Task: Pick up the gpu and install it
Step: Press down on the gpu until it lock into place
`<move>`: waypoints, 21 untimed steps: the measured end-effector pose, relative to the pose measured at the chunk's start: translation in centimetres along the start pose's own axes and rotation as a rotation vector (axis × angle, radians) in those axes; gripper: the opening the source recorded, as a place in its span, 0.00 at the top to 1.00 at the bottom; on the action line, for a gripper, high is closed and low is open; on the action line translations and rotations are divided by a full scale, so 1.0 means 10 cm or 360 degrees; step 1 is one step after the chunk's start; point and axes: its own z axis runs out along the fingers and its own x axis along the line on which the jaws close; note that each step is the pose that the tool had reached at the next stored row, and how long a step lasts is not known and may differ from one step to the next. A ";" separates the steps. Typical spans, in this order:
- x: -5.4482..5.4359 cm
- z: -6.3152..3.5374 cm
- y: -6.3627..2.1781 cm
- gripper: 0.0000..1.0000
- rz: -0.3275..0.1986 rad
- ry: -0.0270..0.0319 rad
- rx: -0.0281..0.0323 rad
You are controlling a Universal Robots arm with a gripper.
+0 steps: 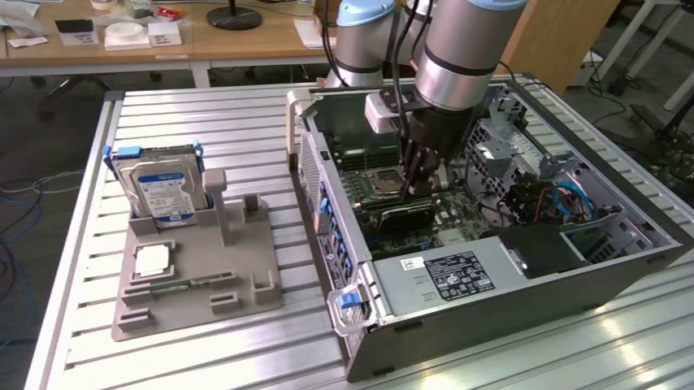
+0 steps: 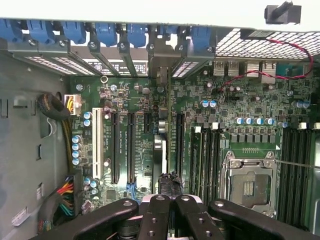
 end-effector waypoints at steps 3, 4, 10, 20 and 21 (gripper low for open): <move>0.00 0.003 0.000 0.89 0.0000 0.00003 -0.00001; 0.00 0.006 0.000 0.89 0.0000 0.00001 -0.00001; 0.00 0.010 0.000 0.89 0.0000 0.00001 -0.00001; 0.00 0.024 0.009 0.89 0.0000 -0.00002 0.00001; 0.00 0.030 0.015 0.89 0.0000 -0.00003 0.00002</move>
